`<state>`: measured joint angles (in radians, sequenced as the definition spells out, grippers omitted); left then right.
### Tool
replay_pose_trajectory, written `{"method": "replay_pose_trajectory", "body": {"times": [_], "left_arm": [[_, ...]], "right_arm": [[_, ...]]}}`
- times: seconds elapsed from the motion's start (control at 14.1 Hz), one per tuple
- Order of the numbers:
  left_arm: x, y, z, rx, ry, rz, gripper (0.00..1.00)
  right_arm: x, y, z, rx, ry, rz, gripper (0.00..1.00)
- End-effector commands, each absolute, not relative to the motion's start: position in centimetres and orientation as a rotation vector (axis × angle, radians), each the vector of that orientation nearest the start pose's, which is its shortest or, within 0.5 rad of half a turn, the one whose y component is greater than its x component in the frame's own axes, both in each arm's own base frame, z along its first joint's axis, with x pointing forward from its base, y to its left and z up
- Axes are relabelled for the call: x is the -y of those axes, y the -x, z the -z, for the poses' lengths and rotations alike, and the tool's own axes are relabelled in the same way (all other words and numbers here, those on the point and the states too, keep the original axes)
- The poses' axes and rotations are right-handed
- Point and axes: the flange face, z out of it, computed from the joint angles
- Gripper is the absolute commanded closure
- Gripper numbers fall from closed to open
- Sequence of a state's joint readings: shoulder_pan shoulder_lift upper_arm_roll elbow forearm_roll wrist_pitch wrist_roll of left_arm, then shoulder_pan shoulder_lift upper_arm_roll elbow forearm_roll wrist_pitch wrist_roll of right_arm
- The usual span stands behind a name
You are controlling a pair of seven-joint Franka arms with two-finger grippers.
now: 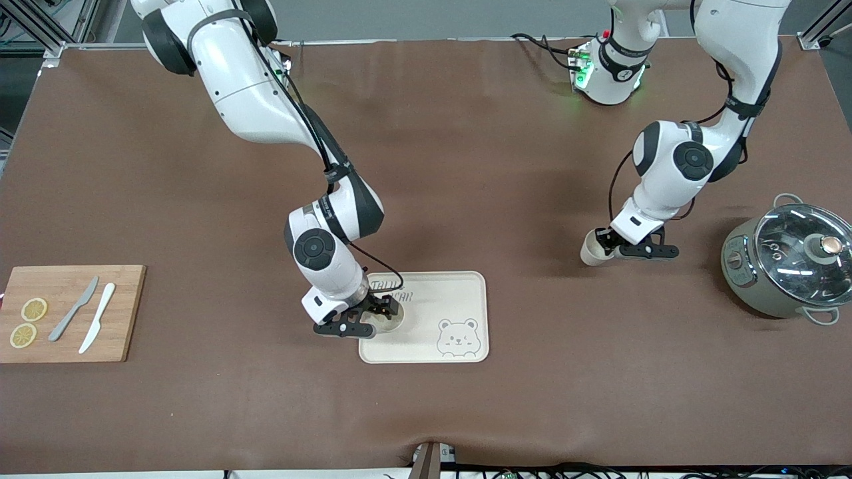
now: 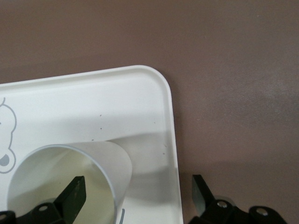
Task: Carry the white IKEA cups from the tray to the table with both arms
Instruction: 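Lower the cup onto the table beside the pot and open the left gripper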
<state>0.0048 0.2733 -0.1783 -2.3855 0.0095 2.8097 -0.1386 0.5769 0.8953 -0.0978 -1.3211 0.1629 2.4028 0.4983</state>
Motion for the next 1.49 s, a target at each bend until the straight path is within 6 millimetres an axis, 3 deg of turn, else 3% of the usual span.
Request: {"method": "replay_pose_trajectory", "body": {"times": [0.0, 0.28, 0.36, 0.43, 0.57, 0.71, 0.92, 1.14, 1.28, 1.42], "left_arm": [[9.4, -51.2, -21.9, -0.023, 3.218, 0.262, 1.00], [9.5, -51.2, -21.1, -0.026, 3.221, 0.257, 1.00], [9.6, -51.2, -21.1, -0.035, 3.221, 0.257, 0.57], [9.8, -51.2, -21.2, -0.036, 3.222, 0.261, 0.01], [9.6, -51.5, -23.0, -0.032, 3.215, 0.296, 0.00], [9.4, -51.4, -27.0, -0.038, 3.196, 0.194, 0.00], [9.8, -53.3, -33.6, -0.042, 3.171, -0.031, 0.00], [10.4, -55.1, -37.2, -0.075, 3.169, -0.054, 0.00], [11.1, -56.7, -39.6, -0.081, 3.172, -0.027, 0.00], [11.2, -59.2, -42.8, -0.044, 3.190, -0.006, 0.00]], "right_arm": [[-37.3, -66.4, -22.0, -0.109, 3.008, 0.187, 0.28], [-37.3, -66.0, -23.4, -0.105, 3.032, 0.100, 0.65], [-37.4, -66.1, -23.6, -0.105, 3.030, 0.101, 0.72], [-37.5, -66.0, -23.6, -0.101, 3.031, 0.095, 0.80], [-37.6, -66.0, -23.8, -0.102, 3.026, 0.096, 0.99], [-37.8, -65.9, -23.9, -0.093, 3.028, 0.100, 1.00], [-37.8, -65.9, -23.9, -0.091, 3.028, 0.103, 1.00], [-37.7, -66.0, -24.7, -0.094, 3.020, 0.104, 1.00], [-37.1, -65.8, -26.7, -0.082, 3.036, 0.046, 1.00], [-36.0, -66.2, -32.4, -0.098, 3.027, 0.021, 1.00]]}}
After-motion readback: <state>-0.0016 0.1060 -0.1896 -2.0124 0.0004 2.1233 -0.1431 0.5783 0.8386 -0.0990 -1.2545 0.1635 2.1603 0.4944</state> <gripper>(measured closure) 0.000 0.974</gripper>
